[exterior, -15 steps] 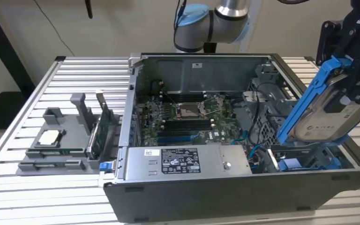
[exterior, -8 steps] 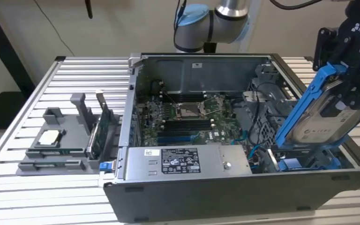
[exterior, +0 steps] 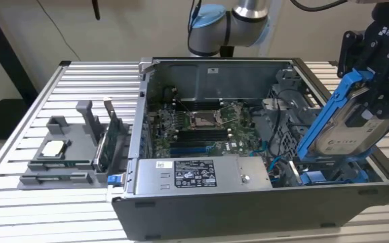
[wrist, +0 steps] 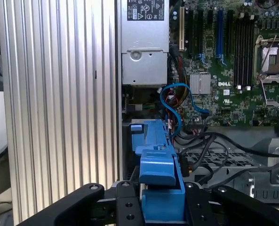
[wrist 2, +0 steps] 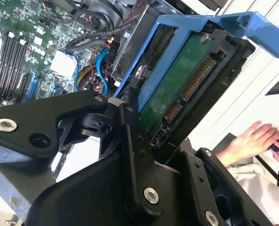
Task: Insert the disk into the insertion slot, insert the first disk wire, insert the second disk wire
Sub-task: 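Insert the disk into the insertion slot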
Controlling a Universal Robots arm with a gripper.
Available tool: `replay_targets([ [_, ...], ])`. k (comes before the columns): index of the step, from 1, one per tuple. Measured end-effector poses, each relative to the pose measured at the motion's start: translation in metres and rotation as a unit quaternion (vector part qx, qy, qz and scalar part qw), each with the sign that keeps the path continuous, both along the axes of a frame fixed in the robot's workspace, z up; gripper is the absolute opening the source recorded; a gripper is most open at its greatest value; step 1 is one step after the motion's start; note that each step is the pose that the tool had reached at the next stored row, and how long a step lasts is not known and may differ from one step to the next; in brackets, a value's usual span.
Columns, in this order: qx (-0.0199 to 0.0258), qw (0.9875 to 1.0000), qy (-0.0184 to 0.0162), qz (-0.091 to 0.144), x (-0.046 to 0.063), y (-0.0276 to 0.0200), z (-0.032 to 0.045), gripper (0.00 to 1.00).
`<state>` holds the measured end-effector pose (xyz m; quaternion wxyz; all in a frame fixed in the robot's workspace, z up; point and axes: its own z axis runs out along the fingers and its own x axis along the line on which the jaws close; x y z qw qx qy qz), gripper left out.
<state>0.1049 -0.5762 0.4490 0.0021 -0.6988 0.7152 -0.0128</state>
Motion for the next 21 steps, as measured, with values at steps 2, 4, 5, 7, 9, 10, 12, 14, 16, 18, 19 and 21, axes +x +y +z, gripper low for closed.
replay_targets([
  [2, 0.0, 1.0, 0.0, 0.0, 0.0, 0.0002, -0.0004, 0.33],
  [4, -0.0001, 1.0, 0.0, 0.0, 0.0, 0.0008, -0.001, 0.33],
  [5, 0.0, 1.0, 0.0, 0.0, 0.0, 0.0012, -0.0016, 0.33],
  [7, 0.0, 1.0, 0.0, 0.0, 0.0, 0.0022, -0.0026, 0.33],
  [9, 0.0, 1.0, 0.0, 0.0, 0.0, 0.0033, -0.0038, 0.33],
  [10, 0.0, 1.0, 0.0, 0.0, 0.0, 0.0039, -0.0044, 0.33],
  [12, 0.0, 1.0, 0.0, 0.0, 0.0, 0.005, -0.0057, 0.33],
  [14, 0.0001, 1.0, 0.0, 0.0, 0.0, 0.0056, -0.0074, 0.33],
  [16, 0.0001, 1.0, 0.0, 0.0, 0.001, 0.006, -0.0092, 0.33],
  [18, -0.0001, 1.0, 0.0, 0.0, 0.002, 0.0062, -0.0108, 0.33],
  [19, 0.0, 1.0, 0.0, 0.0, 0.003, 0.0062, -0.0117, 0.33],
  [21, 0.0, 1.0, 0.0, 0.0, 0.006, 0.0062, -0.0137, 0.33],
])
